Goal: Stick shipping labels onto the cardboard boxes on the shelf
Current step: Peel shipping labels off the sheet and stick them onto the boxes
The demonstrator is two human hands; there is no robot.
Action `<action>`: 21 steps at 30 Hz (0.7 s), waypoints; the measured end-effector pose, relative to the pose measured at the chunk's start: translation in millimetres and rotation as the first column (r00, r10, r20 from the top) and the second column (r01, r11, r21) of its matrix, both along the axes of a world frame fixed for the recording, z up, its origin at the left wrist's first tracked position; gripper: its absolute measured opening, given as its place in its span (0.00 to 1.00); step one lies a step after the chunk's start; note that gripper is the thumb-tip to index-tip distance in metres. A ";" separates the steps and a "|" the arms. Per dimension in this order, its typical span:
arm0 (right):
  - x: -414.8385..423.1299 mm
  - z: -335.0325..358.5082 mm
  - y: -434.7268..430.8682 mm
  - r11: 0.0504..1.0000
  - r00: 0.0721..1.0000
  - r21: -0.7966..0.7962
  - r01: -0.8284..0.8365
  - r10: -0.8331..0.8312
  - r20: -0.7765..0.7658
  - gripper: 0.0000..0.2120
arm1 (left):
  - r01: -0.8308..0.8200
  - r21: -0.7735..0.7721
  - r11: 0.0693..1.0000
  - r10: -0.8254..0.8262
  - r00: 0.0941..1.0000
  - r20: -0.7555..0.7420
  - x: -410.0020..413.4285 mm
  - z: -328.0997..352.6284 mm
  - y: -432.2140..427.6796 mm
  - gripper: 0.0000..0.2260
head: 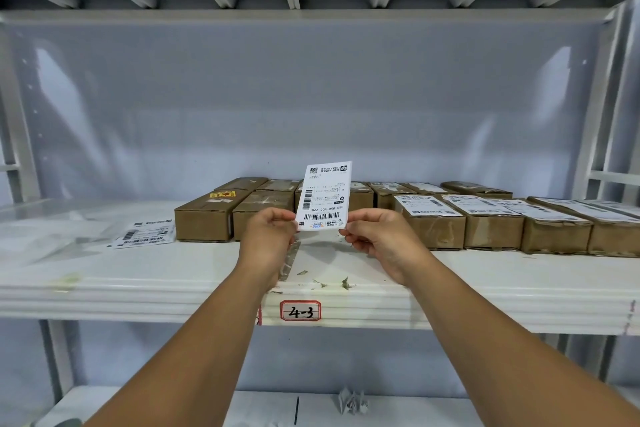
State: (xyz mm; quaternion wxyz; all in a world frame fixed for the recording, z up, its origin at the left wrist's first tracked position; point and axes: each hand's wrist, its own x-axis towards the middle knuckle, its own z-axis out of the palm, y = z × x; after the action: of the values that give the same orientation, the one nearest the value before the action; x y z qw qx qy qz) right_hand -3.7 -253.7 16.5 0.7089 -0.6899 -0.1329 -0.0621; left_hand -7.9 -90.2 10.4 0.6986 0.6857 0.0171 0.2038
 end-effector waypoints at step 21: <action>1.3 -3.1 4.0 0.991 0.996 -0.119 -0.061 0.068 0.052 0.09 | 0.213 0.463 0.860 -0.253 0.967 0.024 -11.9 -0.9 -12.3 0.05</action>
State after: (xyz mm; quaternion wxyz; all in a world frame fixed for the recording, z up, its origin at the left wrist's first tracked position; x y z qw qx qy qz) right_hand -2.4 -249.7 13.4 0.6647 -0.7238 -0.1784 -0.0507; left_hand -19.8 -102.5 9.6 0.5373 0.8184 -0.1434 0.1445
